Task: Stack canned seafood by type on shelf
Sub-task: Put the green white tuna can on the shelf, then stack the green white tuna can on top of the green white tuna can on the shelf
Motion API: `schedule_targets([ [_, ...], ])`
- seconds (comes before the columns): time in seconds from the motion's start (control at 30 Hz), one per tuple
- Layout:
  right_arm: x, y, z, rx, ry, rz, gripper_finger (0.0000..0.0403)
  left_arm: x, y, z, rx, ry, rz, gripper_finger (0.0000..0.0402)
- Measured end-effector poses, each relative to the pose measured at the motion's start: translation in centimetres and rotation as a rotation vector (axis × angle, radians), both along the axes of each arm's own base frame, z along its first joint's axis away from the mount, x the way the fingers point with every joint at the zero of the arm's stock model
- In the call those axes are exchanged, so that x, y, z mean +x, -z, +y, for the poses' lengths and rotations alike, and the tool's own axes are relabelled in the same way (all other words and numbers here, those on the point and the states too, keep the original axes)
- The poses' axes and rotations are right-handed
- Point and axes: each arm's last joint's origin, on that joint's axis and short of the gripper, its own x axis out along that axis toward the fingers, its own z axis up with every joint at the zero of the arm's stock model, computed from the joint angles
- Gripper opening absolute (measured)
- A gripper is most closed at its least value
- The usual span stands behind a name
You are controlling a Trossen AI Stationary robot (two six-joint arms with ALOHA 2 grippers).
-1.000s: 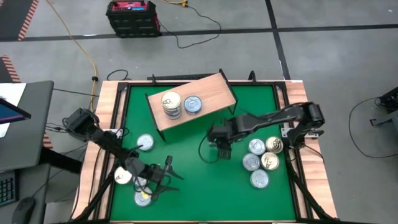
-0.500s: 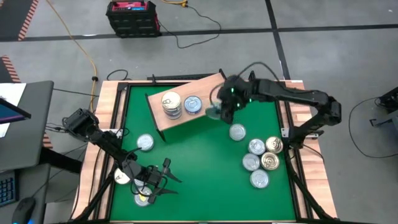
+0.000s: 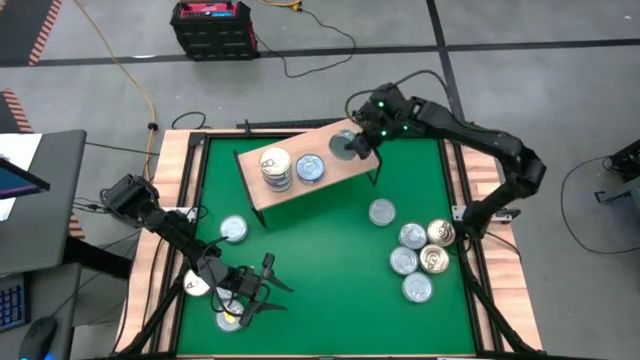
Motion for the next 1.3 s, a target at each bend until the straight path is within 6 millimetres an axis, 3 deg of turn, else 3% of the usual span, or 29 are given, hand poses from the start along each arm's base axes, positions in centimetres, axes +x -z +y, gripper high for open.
schedule_targets([
  [0.2,1.8,2.7,-1.2,0.124,0.039,0.022,0.0165,0.0,0.0,0.0,0.029,-0.009,-0.008,0.019],
  [0.43,1.4,3.0,-2.3,0.128,0.073,0.032,0.0211,0.0,0.1,0.0,0.037,-0.011,-0.005,0.019],
  [0.67,0.5,2.3,-2.4,0.187,0.1,0.049,0.0275,0.1,0.1,0.1,0.043,-0.001,-0.001,0.019],
  [0.83,-0.4,-0.1,-2.0,0.187,0.092,0.116,0.0285,0.1,0.2,0.1,0.055,0.003,0.007,0.019],
  [1.1,-0.6,-3.2,0.5,0.131,0.005,0.218,0.0286,0.4,0.6,0.5,0.06,-0.011,0.043,0.019],
  [1.3,-1.3,-2.5,6.8,-0.015,-0.175,0.495,0.0286,0.4,0.8,0.5,0.082,-0.026,0.059,0.019],
])
